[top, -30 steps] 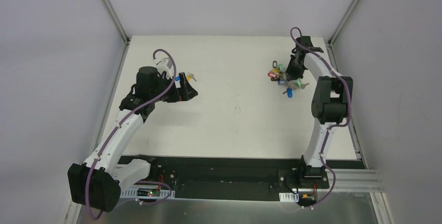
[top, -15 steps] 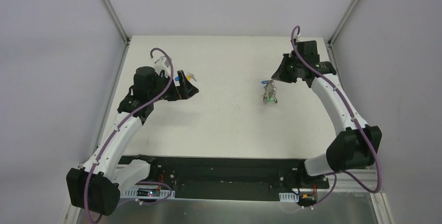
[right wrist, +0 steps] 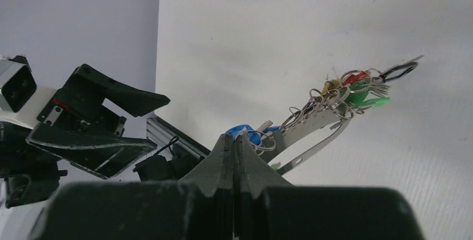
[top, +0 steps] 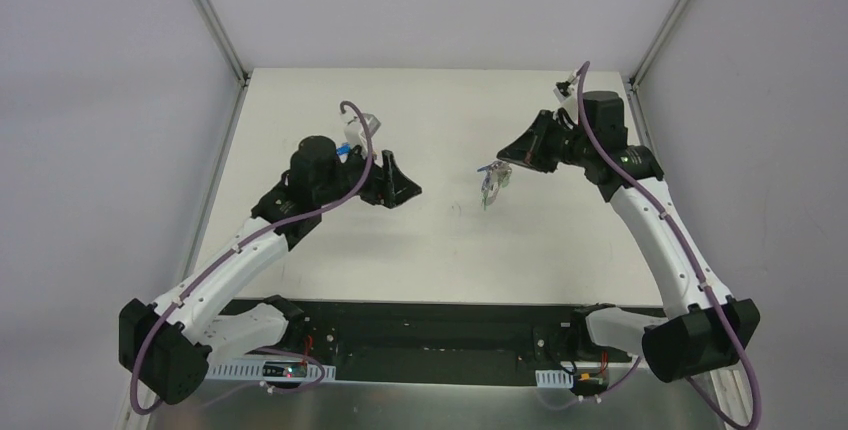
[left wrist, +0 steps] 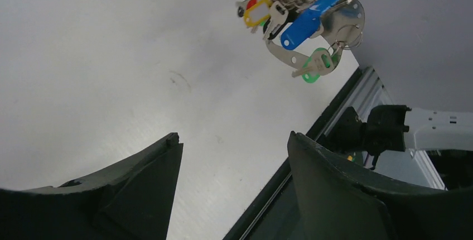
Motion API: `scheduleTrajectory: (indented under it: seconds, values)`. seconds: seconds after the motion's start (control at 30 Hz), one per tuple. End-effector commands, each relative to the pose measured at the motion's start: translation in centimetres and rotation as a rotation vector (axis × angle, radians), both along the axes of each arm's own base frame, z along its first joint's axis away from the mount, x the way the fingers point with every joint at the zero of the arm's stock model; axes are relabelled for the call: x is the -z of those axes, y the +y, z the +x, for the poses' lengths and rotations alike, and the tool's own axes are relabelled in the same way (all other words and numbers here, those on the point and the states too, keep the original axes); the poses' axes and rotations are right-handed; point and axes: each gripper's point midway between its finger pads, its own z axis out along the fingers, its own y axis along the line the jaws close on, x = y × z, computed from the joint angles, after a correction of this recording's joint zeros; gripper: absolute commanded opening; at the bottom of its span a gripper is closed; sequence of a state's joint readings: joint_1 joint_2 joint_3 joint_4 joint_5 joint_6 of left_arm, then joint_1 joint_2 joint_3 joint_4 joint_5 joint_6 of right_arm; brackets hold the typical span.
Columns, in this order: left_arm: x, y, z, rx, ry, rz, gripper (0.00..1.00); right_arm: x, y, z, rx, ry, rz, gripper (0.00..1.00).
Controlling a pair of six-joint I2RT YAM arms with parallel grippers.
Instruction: Remove the keys from the keyring
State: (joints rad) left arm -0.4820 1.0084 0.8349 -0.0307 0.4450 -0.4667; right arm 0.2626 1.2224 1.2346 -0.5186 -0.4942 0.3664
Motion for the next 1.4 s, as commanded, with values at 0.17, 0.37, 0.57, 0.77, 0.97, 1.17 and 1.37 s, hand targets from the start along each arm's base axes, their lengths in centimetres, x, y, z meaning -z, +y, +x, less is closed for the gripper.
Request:
scheduleTrajectory:
  seconds: [0.17, 0.37, 0.57, 0.77, 0.97, 1.17, 1.37]
  values:
    - [-2.0, -6.3, 0.1, 0.117, -0.258, 0.039, 0.59, -6.0, 1.7, -2.6, -0.043, -0.113, 0.176, 0.0]
    - [-2.8, -8.9, -0.4, 0.193, -0.446, 0.094, 0.59, -7.2, 2.2, -3.8, -0.089, -0.116, 0.218, 0.0]
    - [-3.2, -10.1, -1.1, 0.335, -0.651, 0.144, 0.62, -8.7, 2.6, -4.8, -0.131, -0.128, 0.254, 0.0]
    - [-3.1, -11.0, -0.8, 0.39, -0.713, 0.165, 0.65, -10.0, 3.0, -5.6, -0.17, -0.133, 0.288, 0.0]
    - [-2.4, -12.4, -1.0, 0.461, -0.711, 0.156, 0.65, -11.0, 3.3, -6.4, -0.203, -0.142, 0.319, 0.0]
    - [-2.3, -14.0, -1.0, 0.531, -0.713, 0.131, 0.59, -11.7, 3.5, -6.9, -0.218, -0.145, 0.342, 0.0]
    - [-2.3, -14.7, -0.4, 0.552, -0.667, 0.157, 0.0, -10.5, 2.7, -7.2, -0.184, -0.152, 0.291, 0.0]
